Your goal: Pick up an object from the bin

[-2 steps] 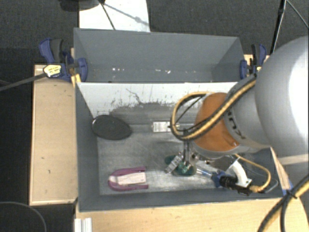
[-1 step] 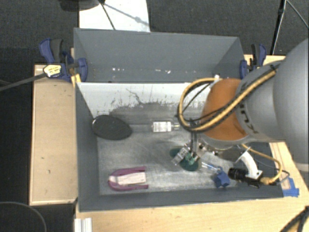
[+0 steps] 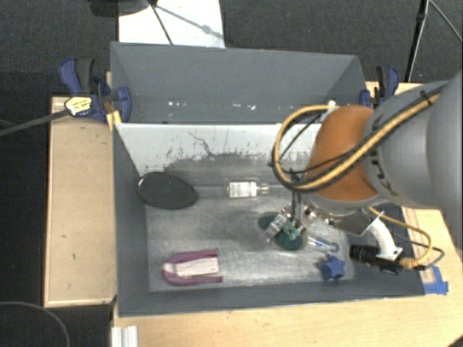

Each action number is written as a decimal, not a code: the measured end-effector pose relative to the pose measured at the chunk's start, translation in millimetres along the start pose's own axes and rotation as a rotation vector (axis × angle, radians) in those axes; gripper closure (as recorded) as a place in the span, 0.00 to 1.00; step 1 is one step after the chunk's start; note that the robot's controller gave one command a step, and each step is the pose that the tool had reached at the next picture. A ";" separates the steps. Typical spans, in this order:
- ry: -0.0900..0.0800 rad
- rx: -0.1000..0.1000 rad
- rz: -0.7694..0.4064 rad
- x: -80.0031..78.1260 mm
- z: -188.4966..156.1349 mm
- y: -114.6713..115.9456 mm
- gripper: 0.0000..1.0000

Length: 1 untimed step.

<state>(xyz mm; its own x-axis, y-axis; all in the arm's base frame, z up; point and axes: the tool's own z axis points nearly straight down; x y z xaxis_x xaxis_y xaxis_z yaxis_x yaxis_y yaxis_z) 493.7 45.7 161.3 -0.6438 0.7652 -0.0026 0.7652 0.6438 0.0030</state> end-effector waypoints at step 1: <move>0.000 0.000 -0.008 -0.6 -7.7 0.4 1.00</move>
Offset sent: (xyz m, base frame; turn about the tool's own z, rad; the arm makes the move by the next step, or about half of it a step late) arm 0.0000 0.0000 0.0074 0.0000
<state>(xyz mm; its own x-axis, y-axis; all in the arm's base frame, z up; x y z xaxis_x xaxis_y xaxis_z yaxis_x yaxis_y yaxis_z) 494.4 45.5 168.9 -0.6497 0.7602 -0.0031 0.7601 0.6497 0.0030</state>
